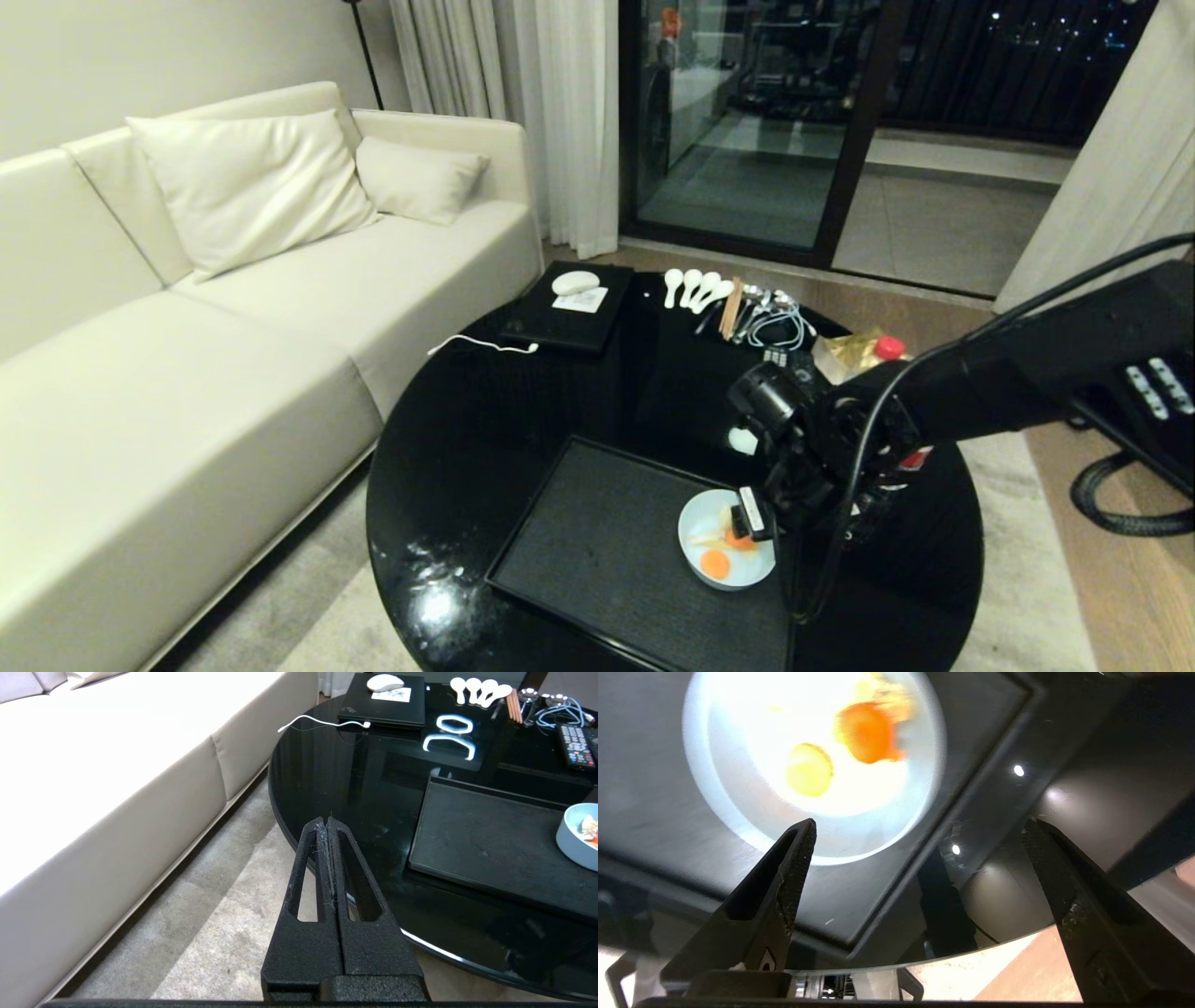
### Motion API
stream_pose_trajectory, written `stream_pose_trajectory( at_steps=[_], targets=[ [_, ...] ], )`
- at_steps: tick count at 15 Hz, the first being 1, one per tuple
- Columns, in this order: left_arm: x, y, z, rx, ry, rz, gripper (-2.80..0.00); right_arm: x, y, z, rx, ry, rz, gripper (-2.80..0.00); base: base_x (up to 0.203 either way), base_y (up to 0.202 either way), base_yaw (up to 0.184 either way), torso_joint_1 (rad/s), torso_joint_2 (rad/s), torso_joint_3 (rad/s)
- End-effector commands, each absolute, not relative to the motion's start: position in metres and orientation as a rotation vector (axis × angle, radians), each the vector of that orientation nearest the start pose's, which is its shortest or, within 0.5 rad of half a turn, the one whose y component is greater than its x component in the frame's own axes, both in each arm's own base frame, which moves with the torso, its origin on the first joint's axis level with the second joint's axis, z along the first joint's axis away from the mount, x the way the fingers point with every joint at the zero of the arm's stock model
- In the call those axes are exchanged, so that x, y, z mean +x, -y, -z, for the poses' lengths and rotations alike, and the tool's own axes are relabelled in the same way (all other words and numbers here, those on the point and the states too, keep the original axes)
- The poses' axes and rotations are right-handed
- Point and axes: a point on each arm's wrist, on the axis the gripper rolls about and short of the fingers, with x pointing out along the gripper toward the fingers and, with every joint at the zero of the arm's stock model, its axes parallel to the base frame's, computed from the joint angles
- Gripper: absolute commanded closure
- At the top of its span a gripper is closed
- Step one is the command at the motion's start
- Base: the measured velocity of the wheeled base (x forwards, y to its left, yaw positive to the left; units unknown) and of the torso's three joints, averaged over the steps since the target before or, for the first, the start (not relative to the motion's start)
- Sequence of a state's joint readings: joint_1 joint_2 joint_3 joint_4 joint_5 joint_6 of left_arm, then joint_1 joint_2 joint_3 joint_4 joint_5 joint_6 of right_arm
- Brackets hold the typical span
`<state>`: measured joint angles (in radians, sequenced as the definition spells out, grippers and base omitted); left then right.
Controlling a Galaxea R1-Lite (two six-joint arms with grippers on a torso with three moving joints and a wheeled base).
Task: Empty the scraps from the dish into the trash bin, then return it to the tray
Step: Pick up the bowl with leftover food
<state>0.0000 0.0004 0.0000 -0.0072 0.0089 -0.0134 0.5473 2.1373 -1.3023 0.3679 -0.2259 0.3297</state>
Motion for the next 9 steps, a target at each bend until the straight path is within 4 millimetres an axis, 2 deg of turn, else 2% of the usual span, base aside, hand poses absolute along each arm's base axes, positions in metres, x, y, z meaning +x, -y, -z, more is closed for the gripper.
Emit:
stream_pose_trajectory(
  at_steps=[1,9],
  targets=[
    [-0.023,0.0,-0.076,-0.014,0.008,-0.009,0.0,0.325,-0.183,-0.068,-0.156,-1.165,-0.057,-2.8,0.0,0.0,0.0,0.0,0.0,0.0],
    [-0.023,0.0,-0.076,-0.014,0.008,-0.009,0.0,0.337,-0.188,-0.039,-0.101,-1.164,-0.018,-2.8,0.0,0.0,0.0,0.0,0.0,0.0]
  ],
)
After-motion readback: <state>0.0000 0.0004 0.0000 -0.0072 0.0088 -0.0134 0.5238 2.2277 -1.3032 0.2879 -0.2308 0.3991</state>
